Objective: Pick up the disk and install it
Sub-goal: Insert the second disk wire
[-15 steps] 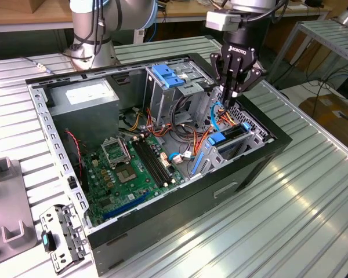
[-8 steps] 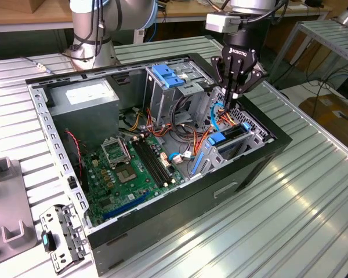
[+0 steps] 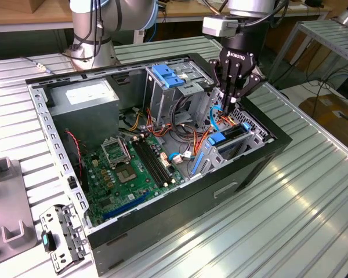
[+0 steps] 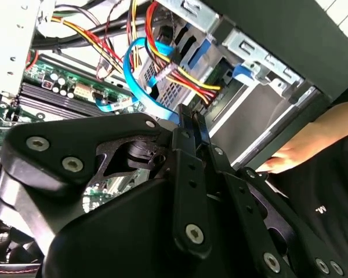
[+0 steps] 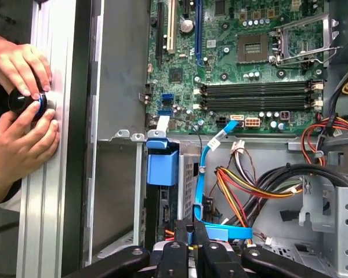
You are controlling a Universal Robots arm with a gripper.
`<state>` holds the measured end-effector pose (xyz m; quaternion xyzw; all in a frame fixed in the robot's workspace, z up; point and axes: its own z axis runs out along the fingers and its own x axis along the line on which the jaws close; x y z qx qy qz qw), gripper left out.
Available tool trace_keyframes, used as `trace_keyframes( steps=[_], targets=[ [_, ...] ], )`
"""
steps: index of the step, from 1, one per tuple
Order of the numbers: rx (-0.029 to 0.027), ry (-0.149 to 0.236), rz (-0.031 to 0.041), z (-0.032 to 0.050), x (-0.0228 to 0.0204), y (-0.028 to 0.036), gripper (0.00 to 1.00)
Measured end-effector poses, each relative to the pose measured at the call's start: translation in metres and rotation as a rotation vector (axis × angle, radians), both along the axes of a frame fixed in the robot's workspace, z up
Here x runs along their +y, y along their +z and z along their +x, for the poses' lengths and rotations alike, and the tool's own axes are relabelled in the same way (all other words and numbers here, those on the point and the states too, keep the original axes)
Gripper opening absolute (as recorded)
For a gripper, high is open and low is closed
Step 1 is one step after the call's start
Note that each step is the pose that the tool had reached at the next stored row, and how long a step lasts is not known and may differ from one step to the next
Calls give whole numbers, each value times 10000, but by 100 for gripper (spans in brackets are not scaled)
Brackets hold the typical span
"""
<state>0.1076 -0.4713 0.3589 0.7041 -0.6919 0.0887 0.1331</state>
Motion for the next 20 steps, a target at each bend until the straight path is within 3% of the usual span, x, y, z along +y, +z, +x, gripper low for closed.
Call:
trace_keyframes(
  steps=[4,9,13,15,16,17,19,20],
  targets=[
    [-40,23,2,-78,-56,-2,16],
    [-75,62,6,-148,-88,-4,16],
    [-100,91,69,-193,-112,-10,16],
    [-109,97,158,-196,-173,-12,16],
    [-111,95,271,-197,-201,-13,16],
    [-124,94,440,-197,-229,-13,16],
    [-156,94,615,-197,-256,-12,16],
    [-212,96,714,-196,-273,-11,16]
  ],
)
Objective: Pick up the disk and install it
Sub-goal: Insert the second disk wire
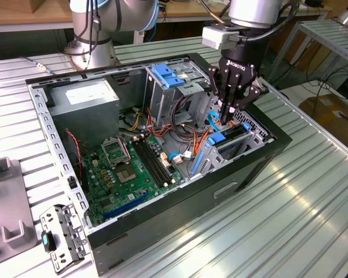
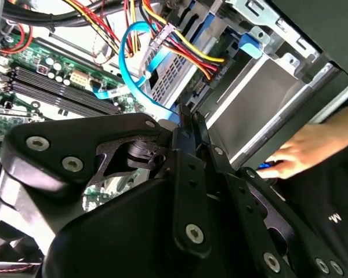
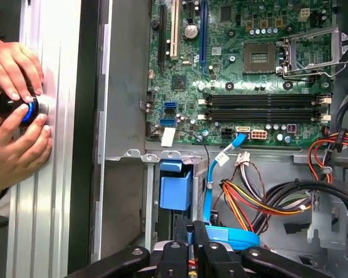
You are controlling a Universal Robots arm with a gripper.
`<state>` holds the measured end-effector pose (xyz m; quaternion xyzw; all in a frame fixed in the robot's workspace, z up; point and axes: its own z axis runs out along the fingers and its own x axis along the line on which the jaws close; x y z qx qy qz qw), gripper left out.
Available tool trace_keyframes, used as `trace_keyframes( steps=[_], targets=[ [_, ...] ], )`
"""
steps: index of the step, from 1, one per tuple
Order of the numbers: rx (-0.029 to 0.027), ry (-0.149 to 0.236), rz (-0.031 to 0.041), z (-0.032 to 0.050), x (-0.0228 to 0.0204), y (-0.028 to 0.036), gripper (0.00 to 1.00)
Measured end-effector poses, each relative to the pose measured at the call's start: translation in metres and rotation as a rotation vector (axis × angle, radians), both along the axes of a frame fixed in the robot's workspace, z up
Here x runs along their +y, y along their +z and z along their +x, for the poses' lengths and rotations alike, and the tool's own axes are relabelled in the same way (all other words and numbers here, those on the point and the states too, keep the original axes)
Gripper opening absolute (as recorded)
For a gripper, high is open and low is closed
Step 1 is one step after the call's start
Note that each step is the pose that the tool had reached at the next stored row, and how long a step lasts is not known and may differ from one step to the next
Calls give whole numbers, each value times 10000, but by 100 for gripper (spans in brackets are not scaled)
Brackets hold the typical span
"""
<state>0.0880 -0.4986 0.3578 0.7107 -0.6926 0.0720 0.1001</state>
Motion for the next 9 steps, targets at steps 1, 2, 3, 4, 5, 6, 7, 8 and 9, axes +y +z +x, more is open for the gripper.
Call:
trace_keyframes(
  steps=[1,2,3,4,5,6,7,8,9],
  targets=[
    [-72,2,40,0,-12,0,16],
    [-175,5,74,1,-25,-1,16],
    [-267,7,95,0,-35,-1,16],
    [-367,11,113,0,-45,-1,16],
    [-458,13,123,0,-52,-1,16],
    [-568,16,131,0,-63,-2,16],
    [-651,17,143,0,-73,-3,16],
    [-767,18,171,-1,-90,-4,16],
    [-893,19,209,-3,-117,-5,16]
  ],
)
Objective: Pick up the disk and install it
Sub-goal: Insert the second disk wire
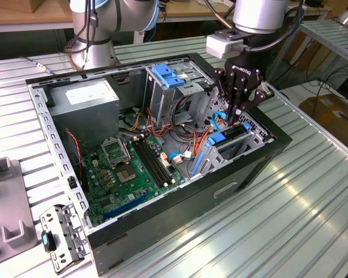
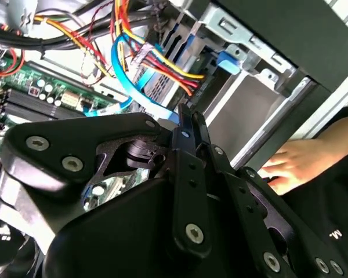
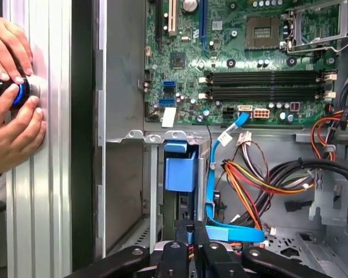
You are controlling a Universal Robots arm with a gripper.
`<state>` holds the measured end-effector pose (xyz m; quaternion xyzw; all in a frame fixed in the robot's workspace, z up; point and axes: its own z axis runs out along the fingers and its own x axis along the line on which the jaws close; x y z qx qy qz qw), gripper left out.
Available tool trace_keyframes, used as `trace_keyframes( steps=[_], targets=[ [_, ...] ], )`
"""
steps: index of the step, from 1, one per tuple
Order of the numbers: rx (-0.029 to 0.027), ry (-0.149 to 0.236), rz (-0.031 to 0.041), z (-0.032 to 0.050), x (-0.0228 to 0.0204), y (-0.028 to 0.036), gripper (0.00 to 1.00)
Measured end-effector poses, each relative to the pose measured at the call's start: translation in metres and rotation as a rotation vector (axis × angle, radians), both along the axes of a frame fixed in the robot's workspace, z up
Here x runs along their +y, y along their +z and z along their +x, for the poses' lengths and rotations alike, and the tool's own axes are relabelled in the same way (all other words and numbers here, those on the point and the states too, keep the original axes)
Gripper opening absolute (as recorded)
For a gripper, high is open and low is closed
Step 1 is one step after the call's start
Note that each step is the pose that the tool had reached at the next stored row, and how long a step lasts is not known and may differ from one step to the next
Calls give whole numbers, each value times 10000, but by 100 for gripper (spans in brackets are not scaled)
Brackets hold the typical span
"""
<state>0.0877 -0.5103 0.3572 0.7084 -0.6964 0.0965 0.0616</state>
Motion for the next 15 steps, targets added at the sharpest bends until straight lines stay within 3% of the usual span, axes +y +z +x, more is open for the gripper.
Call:
trace_keyframes(
  steps=[1,3,5,6,7,9,10,11,15],
  targets=[
    [-73,-1,43,-4,-23,-3,16],
    [-112,-1,193,-22,-59,-10,16],
    [-127,-2,444,-53,-98,-20,16],
    [-129,-2,590,-57,-114,-21,16],
    [-128,-4,910,-59,-145,-22,16],
    [-129,-7,1192,-60,-195,-25,16],
    [-135,-7,1321,-59,-265,-31,16],
    [-142,-8,1388,-61,-308,-37,16],
    [-141,-8,1388,-60,-309,-45,16]
  ],
)
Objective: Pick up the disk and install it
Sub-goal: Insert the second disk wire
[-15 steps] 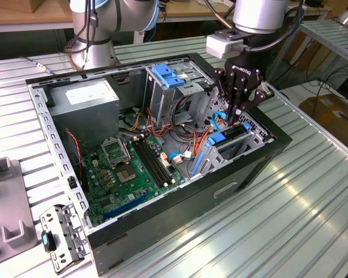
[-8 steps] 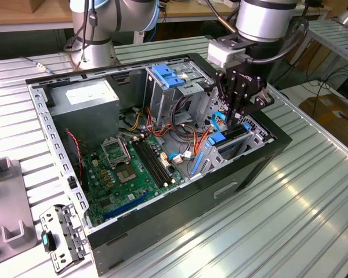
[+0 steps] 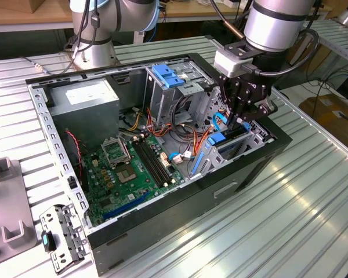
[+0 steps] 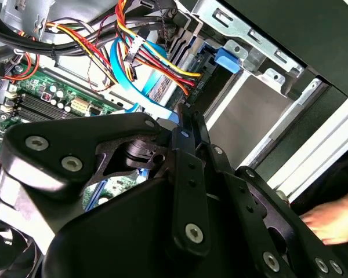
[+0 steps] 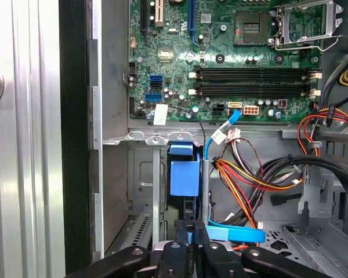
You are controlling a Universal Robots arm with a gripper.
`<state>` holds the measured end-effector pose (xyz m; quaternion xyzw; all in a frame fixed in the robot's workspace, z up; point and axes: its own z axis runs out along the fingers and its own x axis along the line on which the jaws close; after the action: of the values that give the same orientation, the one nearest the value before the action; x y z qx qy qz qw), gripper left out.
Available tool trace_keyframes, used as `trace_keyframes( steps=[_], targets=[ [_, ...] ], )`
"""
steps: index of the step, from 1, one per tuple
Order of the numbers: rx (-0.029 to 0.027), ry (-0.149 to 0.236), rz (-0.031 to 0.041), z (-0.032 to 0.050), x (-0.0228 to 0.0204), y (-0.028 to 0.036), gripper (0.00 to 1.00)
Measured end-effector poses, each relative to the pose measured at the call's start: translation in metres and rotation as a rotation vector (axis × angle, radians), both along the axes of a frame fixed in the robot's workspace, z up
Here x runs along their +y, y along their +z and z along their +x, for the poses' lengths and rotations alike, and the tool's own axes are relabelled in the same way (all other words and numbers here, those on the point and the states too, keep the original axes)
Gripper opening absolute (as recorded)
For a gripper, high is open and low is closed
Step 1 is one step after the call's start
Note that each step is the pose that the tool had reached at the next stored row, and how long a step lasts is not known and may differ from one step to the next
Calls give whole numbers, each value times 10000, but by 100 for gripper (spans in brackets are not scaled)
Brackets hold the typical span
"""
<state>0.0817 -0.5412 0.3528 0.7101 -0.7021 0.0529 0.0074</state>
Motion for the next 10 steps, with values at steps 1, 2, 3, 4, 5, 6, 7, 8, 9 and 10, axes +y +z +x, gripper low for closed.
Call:
trace_keyframes(
  steps=[1,2,3,4,5,6,7,8,9,10],
  targets=[
    [0,0,0,0,0,0,16],
    [0,0,0,0,0,-1,16],
    [0,0,0,0,0,-1,16],
    [0,0,0,0,0,-1,16],
    [0,0,0,0,0,-1,16],
    [0,0,0,0,0,-1,16],
    [0,0,0,0,0,-1,16],
    [0,1,0,0,0,-1,16],
    [0,0,0,0,0,-1,16],
    [0,0,0,0,0,-2,16]
  ],
)
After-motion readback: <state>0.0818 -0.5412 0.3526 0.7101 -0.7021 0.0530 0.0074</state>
